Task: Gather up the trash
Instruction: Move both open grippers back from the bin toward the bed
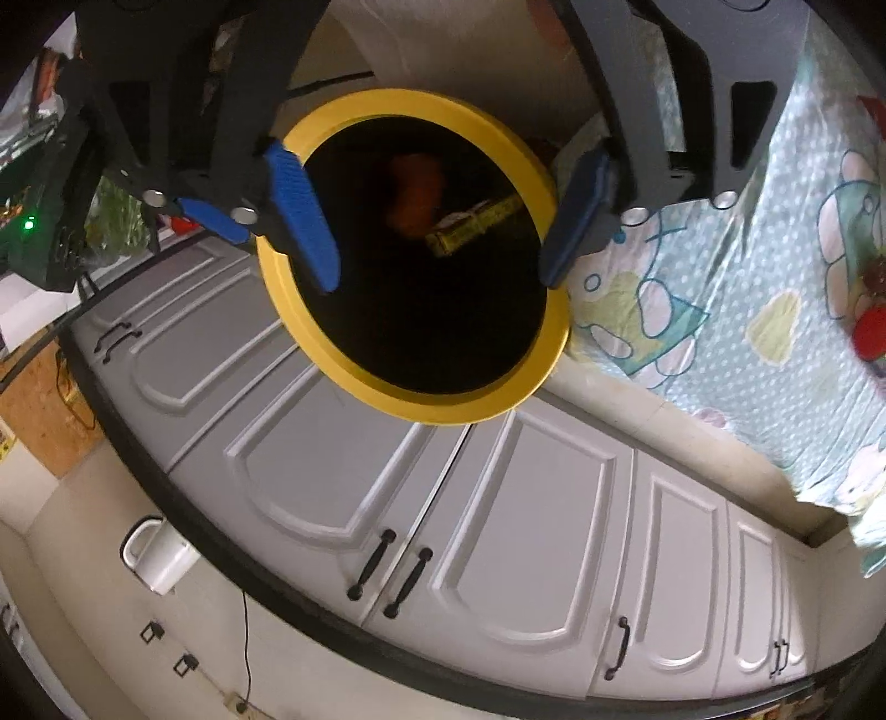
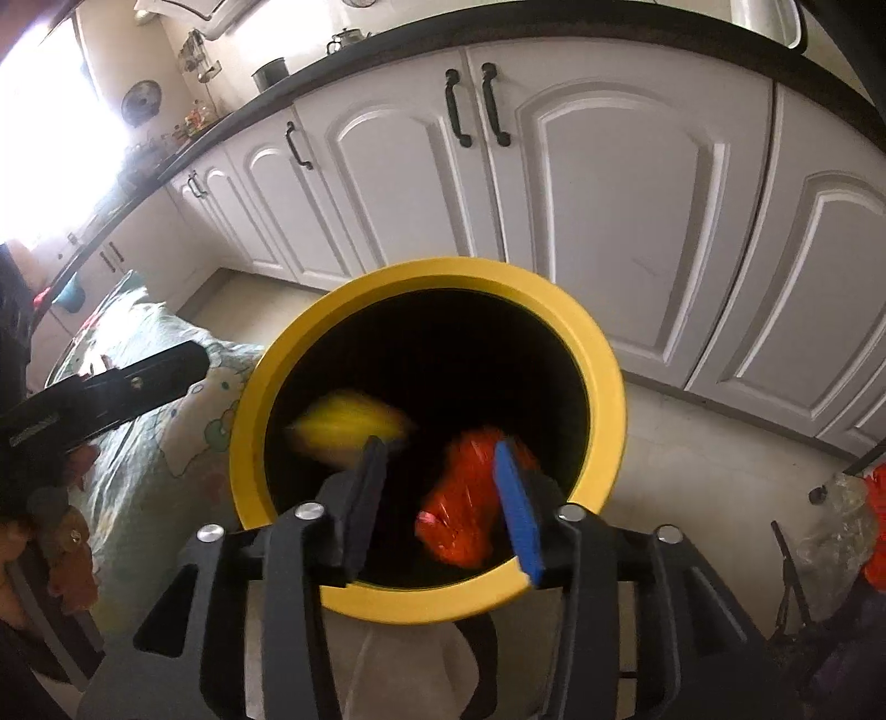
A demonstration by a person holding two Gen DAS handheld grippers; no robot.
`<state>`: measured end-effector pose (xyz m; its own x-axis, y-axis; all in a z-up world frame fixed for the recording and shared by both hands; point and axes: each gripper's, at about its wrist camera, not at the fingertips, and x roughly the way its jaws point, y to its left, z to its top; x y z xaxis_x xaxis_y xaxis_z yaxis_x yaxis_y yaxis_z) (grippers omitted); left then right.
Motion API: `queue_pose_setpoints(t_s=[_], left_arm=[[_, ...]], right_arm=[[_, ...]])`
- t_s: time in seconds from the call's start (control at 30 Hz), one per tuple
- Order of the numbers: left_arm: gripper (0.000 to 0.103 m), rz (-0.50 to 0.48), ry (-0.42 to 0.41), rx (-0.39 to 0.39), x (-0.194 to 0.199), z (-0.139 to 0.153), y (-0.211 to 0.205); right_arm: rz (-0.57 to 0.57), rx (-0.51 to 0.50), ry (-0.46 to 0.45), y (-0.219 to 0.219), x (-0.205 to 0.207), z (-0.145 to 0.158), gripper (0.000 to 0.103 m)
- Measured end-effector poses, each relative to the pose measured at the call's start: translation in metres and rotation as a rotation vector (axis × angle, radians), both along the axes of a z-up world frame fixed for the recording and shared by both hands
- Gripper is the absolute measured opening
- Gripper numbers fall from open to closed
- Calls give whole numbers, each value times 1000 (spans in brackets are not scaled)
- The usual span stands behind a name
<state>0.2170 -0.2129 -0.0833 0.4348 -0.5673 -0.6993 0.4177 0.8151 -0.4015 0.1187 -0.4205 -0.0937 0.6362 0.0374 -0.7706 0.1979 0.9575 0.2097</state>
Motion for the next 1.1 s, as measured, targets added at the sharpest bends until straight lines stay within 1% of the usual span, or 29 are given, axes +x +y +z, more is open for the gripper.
queue_pose_setpoints(t_s=[0.03,0.1,0.2,0.37,0.43,0.6,0.8,0.93,1.1], left_arm=[[80,6,-9,-1,-2,3,2],[87,19,-31,0,-5,8,6],[92,52,-50,-3,-10,15,16],[92,118,-95,15,-22,27,35],[92,140,-113,15,-27,33,44],[92,198,-178,44,-41,48,65],[92,265,-232,50,-53,67,94],[92,322,-283,61,-63,78,114],[92,362,-324,71,-73,88,135]], right_arm=[[-2,-10,-8,1,-1,2,47],[-2,-23,-21,2,-1,5,50],[3,-40,-44,7,-3,11,55],[26,-46,-99,17,-9,25,61],[39,-45,-120,21,-10,30,61],[75,-49,-156,35,-15,41,62],[125,-47,-186,53,-16,52,65],[164,-36,-204,69,-18,59,65],[241,-41,-244,95,-21,69,65]])
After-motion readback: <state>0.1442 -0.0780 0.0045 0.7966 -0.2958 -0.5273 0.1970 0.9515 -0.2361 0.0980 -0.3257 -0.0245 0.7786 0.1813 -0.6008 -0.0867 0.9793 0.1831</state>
